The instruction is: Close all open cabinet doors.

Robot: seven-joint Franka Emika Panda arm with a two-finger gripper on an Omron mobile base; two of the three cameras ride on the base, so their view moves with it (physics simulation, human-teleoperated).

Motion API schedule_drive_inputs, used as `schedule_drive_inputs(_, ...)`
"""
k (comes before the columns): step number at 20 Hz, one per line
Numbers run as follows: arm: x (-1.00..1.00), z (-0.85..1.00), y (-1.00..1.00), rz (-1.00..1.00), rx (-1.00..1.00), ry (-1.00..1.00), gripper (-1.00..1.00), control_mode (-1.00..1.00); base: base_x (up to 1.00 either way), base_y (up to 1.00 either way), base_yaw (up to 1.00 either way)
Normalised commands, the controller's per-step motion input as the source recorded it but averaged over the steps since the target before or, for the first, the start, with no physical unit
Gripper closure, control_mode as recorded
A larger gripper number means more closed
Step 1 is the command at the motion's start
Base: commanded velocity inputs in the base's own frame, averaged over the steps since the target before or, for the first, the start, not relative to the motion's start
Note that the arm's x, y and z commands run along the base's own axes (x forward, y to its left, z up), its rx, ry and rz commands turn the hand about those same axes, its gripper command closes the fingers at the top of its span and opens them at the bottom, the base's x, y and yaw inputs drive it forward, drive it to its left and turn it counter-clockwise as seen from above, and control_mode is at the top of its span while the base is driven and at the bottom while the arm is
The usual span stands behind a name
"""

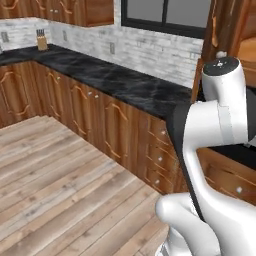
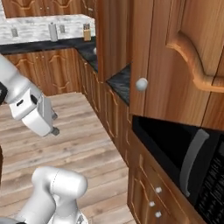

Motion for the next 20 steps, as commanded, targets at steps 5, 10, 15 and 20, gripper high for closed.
schedule_drive_inputs(5,0.0,0.0,0.0,0.0,0.0,0.0,-1.0,1.0,0.13,0.01,-0.51)
schedule_drive_inputs(10,0.0,0.0,0.0,0.0,0.0,0.0,-1.0,1.0,0.17,0.11,-0.42)
schedule_drive_inputs(15,0.0,0.0,0.0,0.0,0.0,0.0,-1.0,1.0,0.22,0.17,-0.39)
schedule_drive_inputs(20,0.0,0.0,0.0,0.0,0.0,0.0,-1.0,1.0,0.4,0.37,-0.31)
